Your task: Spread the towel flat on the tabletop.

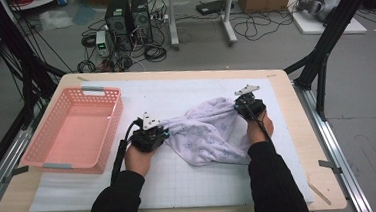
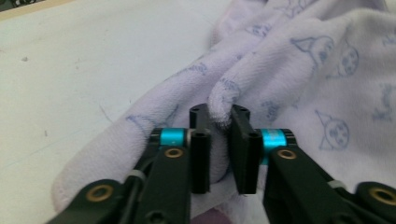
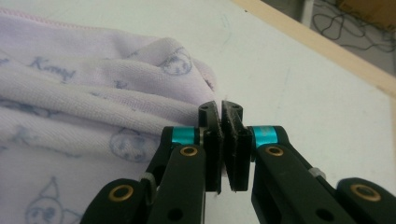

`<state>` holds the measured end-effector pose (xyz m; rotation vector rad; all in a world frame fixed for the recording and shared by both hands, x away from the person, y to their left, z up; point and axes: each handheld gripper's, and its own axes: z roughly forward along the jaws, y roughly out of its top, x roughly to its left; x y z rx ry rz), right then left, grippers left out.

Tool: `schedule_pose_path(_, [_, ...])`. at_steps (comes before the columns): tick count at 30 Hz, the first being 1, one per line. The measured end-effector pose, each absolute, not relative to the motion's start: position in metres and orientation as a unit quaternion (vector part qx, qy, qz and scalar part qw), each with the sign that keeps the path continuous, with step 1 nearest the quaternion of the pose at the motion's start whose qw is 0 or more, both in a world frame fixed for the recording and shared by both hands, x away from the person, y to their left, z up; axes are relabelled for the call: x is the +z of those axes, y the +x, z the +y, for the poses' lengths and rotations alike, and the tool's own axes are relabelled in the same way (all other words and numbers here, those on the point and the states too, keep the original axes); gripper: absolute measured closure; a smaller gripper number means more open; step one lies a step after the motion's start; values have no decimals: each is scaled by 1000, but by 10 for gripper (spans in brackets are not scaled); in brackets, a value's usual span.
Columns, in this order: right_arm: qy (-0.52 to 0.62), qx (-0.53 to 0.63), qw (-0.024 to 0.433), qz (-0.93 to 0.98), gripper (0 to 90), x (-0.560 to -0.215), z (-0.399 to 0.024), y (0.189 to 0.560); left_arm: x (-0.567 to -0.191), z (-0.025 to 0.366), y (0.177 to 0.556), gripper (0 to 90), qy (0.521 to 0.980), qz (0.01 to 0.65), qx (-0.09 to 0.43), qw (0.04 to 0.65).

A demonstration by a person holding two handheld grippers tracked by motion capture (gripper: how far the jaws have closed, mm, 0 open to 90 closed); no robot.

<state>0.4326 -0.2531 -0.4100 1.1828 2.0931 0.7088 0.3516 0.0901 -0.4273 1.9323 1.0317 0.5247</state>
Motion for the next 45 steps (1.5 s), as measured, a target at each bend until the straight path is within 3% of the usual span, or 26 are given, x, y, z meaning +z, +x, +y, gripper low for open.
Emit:
schedule_pose_path(2, [456,280,310,786,813,-409,-255,431,-426,93,351,587,769,426,207,429])
schedule_pose_path(3, [460,287,310,781,746,-407,-256,429,-424,95,350,525,765,434,201,432])
schedule_pose_path(6, [470,321,309,762,670,-401,-263,421,-417,101,340,482,755,433,204,448])
schedule_pose_path(13, [445,368,300,759,593,-392,-275,385,-413,93,318,468,776,394,181,459])
schedule_pose_path(23, [440,376,293,761,502,-400,-290,338,-432,43,309,424,814,346,130,449])
schedule_pose_path(30, [463,400,283,738,475,-404,-305,326,-445,11,304,416,840,312,118,429])
schedule_pose_path(33, [465,403,283,736,473,-404,-306,326,-450,4,301,457,850,291,132,419])
schedule_pose_path(35, [466,403,282,736,474,-404,-305,326,-450,5,300,534,854,281,139,416])
schedule_pose_path(36, [466,403,283,735,473,-404,-305,326,-449,5,299,594,857,273,136,416])
schedule_pose_path(37, [465,402,281,737,473,-404,-305,326,-448,6,298,740,860,269,137,412])
schedule_pose_path(38, [465,402,281,737,474,-405,-305,326,-447,8,298,825,862,267,139,409])
schedule_pose_path(45, [467,403,279,736,476,-406,-306,324,-443,37,296,855,858,283,122,411])
